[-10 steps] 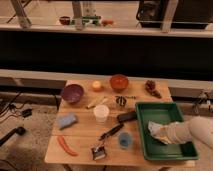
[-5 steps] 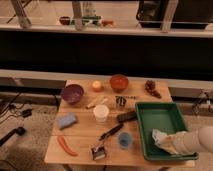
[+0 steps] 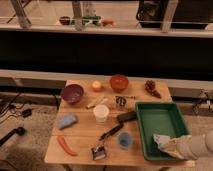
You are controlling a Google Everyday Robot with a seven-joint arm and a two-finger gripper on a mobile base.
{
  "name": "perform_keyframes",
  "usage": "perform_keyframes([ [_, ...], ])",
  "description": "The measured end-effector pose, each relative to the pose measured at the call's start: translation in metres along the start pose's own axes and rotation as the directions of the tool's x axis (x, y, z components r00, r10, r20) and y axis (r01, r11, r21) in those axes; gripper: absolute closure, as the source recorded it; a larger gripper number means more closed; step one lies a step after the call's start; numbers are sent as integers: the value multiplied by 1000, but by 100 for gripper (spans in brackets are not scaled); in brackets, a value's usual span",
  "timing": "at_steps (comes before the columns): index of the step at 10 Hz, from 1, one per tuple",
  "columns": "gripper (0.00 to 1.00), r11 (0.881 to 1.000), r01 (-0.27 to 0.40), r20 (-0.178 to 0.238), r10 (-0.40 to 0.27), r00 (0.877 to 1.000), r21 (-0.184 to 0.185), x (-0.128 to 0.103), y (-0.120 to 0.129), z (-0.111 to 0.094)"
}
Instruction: Wipe tray with towel
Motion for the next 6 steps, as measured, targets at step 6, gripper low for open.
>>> perform_keyframes([
  [6,100,1000,-23,19,23,1000,-1,5,-32,23],
])
